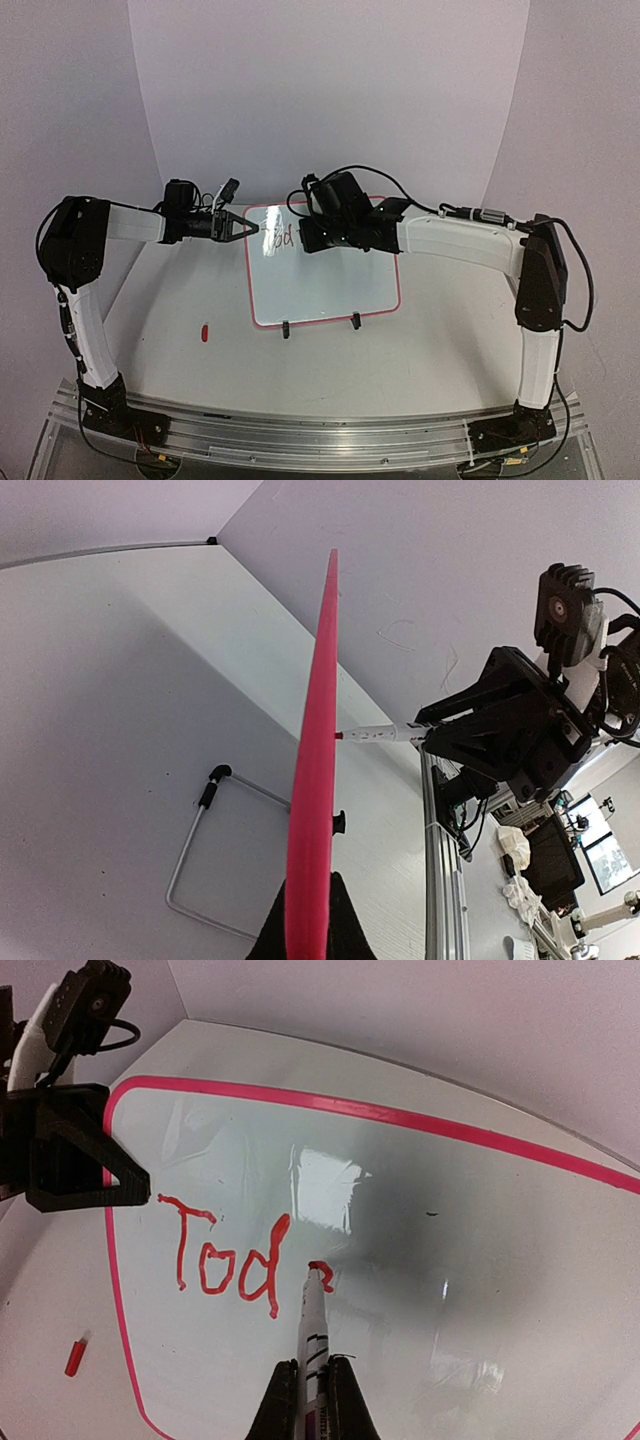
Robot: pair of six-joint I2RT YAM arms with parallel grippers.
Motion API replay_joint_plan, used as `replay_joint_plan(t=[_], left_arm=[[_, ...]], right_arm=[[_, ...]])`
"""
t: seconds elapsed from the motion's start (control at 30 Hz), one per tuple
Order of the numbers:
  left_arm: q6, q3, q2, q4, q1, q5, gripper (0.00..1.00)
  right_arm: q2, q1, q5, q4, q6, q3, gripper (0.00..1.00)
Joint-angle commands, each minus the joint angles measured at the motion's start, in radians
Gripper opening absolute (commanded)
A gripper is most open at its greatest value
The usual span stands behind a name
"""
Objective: Write a sentence on the whiteboard
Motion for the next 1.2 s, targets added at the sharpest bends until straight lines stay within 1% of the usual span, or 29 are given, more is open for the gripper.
replay_joint_plan(t=[0.0, 0.57, 1.17], left_arm=[[0.098, -0.008, -0.009, 0.000, -0.013, -0.061, 0.00], [0.096, -0.008, -0.007, 0.001, -0.012, -0.061, 0.00], [0.095, -0.009, -0.009, 0.002, -0.012, -0.063, 0.00]], right_arm=[[0.033, -0.008, -0.029, -0.010, 0.015, 0.037, 0.00], [0.028, -0.008, -0.052, -0.084, 0.035, 0.020, 0.00], [-0.003, -0.008, 0.028, -0.134, 0.016, 0.007, 0.00]])
